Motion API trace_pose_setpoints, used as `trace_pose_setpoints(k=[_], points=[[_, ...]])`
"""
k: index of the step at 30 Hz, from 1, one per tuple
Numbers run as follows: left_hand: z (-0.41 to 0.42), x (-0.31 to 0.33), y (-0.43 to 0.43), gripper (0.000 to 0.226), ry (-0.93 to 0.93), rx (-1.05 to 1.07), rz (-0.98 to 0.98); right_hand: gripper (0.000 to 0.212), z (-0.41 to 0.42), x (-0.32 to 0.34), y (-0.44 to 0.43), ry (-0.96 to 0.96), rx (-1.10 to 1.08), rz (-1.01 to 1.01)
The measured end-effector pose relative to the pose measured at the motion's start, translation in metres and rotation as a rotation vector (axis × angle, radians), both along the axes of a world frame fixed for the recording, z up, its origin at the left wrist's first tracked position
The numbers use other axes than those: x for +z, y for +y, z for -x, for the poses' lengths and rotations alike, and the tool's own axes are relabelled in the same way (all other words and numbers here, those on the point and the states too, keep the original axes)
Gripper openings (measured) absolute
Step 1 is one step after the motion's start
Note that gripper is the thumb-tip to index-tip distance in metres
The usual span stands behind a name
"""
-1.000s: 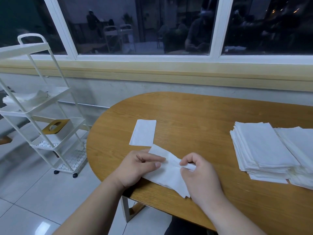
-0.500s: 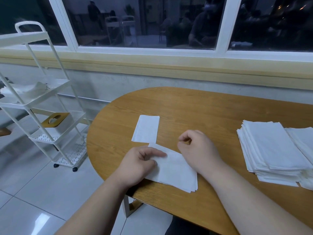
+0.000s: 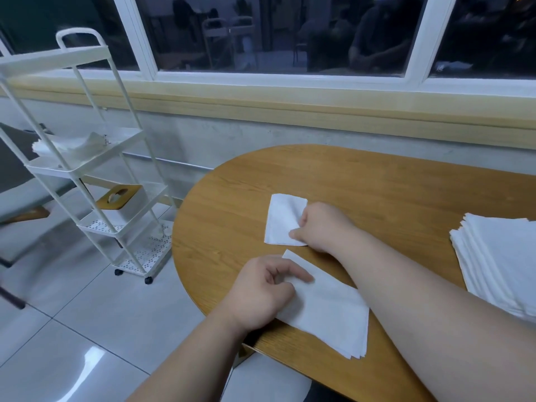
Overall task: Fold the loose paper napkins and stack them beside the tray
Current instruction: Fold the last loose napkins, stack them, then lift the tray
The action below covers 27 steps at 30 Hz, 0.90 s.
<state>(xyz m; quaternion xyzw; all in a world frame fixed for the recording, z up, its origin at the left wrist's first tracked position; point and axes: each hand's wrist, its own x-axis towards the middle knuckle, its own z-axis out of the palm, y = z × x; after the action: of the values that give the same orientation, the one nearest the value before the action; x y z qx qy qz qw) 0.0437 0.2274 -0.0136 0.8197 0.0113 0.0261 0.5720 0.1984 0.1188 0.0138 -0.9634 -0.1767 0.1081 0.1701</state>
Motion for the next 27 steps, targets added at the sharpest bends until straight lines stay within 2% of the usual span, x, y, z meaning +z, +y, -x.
trace_pose_setpoints(k=[4,8,13,17,20,22,25,27], points=[[0.000,0.001,-0.001,0.040,0.010,0.004,0.001,0.020,0.000,0.006,-0.037,0.023,-0.079,-0.067],[0.002,0.003,-0.003,0.039,0.029,0.020,0.020,0.003,0.018,0.006,-0.082,0.045,-0.194,-0.318],[0.004,0.010,-0.008,0.028,0.062,0.041,-0.005,0.023,0.062,0.001,-0.125,0.047,-0.347,-0.606],[0.004,0.015,-0.016,0.032,0.089,0.046,-0.069,0.037,0.093,-0.005,-0.152,0.002,-0.401,-0.776],[0.003,0.024,-0.031,0.024,0.161,0.002,0.012,0.037,0.110,-0.007,-0.167,-0.109,-0.397,-0.777],[0.002,0.022,-0.043,0.027,0.191,-0.062,-0.013,0.042,0.118,-0.007,-0.173,-0.188,-0.356,-0.782],[-0.002,0.020,-0.055,0.022,0.157,-0.062,-0.044,0.050,0.124,-0.016,-0.184,-0.310,-0.256,-0.741],[-0.003,0.018,-0.055,0.025,0.118,-0.075,0.017,0.044,0.126,-0.025,-0.186,-0.368,-0.152,-0.648]])
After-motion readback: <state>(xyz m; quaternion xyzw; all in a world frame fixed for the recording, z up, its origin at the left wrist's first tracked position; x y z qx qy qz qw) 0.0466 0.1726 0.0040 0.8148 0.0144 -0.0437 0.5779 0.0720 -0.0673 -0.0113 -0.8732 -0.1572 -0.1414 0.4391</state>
